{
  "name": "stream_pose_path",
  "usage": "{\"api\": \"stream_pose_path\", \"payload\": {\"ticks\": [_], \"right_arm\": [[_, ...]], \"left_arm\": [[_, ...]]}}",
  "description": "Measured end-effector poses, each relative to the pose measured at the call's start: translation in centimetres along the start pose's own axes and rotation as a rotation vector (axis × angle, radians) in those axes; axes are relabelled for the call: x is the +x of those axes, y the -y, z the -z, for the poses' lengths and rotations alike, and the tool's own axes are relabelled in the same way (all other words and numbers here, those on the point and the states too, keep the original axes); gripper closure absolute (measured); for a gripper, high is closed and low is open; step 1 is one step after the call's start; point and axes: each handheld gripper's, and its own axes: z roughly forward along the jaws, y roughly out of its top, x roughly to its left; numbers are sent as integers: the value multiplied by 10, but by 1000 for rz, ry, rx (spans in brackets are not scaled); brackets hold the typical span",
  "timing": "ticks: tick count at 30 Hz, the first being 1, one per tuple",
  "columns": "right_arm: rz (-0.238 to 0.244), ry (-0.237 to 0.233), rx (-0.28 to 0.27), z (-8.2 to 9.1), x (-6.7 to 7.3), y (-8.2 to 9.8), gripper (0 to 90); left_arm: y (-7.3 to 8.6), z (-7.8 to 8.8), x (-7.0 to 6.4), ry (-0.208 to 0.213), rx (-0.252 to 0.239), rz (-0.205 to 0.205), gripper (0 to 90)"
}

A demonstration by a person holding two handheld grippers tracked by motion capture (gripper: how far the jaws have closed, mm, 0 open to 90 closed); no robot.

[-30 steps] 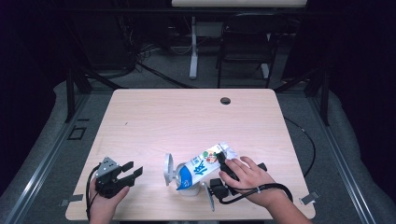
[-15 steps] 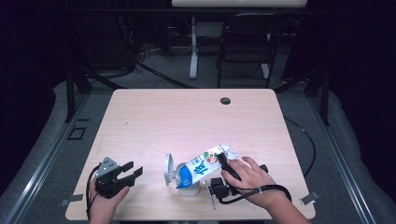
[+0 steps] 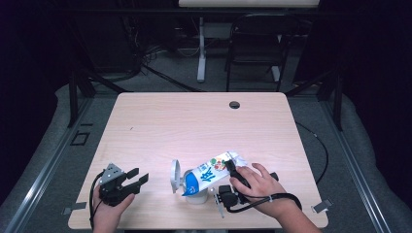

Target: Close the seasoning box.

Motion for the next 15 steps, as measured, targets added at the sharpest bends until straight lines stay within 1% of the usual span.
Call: {"api": "stream_pose_path", "payload": {"ticks": [6, 8, 9, 11, 13, 15], "right_arm": [[2, 1, 1, 1, 0, 0, 867], [-14, -2, -12, 0, 1, 1, 867], [3, 2, 2, 1, 0, 1, 867], [-5, -4, -3, 1, 0, 1, 867], [-1, 0, -1, 1, 0, 1, 867], [15, 4, 2, 1, 0, 1, 867]], "left_arm": [[0, 0, 0, 0, 0, 0, 516], [0, 0, 0, 0, 0, -1, 516], [0, 0, 0, 0, 0, -1, 516], [0, 0, 0, 0, 0, -1, 516], [0, 0, 0, 0, 1, -1, 516], [0, 0, 0, 1, 1, -1, 516]]}}
